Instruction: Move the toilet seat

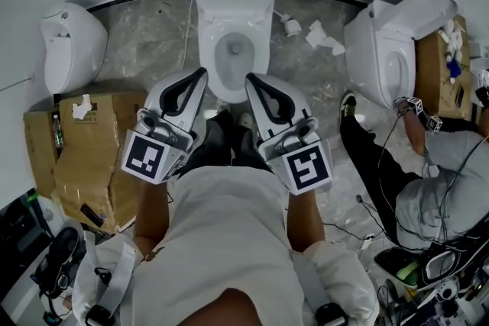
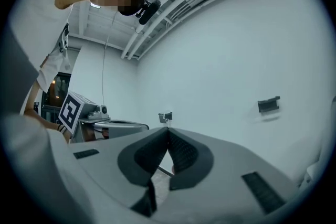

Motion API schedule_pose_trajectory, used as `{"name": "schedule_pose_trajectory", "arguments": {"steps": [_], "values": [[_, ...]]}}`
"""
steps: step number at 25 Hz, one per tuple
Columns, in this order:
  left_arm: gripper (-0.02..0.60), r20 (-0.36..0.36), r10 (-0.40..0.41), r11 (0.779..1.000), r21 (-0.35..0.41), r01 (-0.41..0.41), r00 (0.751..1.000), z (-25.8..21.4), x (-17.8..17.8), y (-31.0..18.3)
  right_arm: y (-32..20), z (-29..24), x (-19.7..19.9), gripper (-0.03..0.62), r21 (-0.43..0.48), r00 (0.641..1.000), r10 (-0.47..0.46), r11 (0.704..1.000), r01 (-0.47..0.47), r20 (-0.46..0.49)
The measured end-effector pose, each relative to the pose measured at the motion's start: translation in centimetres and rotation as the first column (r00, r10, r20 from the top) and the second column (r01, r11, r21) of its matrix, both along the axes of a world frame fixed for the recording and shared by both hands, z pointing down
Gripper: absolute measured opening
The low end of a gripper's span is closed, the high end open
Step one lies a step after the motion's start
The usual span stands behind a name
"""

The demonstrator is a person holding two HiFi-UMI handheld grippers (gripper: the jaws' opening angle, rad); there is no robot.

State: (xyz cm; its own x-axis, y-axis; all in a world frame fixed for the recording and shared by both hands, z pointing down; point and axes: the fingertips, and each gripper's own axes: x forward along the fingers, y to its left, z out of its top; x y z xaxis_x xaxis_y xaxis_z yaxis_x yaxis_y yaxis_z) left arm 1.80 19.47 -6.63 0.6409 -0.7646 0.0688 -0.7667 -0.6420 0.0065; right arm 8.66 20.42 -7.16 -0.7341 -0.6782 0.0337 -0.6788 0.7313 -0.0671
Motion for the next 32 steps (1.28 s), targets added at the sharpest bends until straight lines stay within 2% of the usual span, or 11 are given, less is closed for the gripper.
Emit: {"name": "schedule_pose_trajectory", "arguments": {"steps": [7,16,25,27,32], "values": [[0.000,-0.011,0.021,0.996,-0.085,-0.021,1.000,4.4,-0.6,-2.3,-2.5,4.2,-0.9,0.000,-0.059,1.000,0.006,0.998,-0.008,-0.030],[0.002,0.009,0.039,0.982,-0.187,-0.037,0.999,11.5,-1.1,-5.1,-5.3,11.0,-1.5,0.002,-0.168,0.999,0.006,0.986,-0.014,-0.051],[0.020,-0.001,0.060,0.961,-0.271,-0.058,0.998,19.4,-1.1,-5.2,-5.6,19.3,-1.9,0.002,-0.259,0.996,-0.006,0.966,-0.017,-0.089],[0.028,-0.005,0.066,0.956,-0.288,-0.064,0.998,21.2,-1.2,-5.0,-5.3,21.4,-2.2,0.037,-0.280,0.995,-0.024,0.960,-0.003,-0.094],[0.043,-0.008,0.069,0.943,-0.327,-0.068,0.998,26.0,-1.7,-5.4,-5.7,26.5,-2.6,0.038,-0.327,0.993,-0.034,0.945,-0.006,-0.116]]}}
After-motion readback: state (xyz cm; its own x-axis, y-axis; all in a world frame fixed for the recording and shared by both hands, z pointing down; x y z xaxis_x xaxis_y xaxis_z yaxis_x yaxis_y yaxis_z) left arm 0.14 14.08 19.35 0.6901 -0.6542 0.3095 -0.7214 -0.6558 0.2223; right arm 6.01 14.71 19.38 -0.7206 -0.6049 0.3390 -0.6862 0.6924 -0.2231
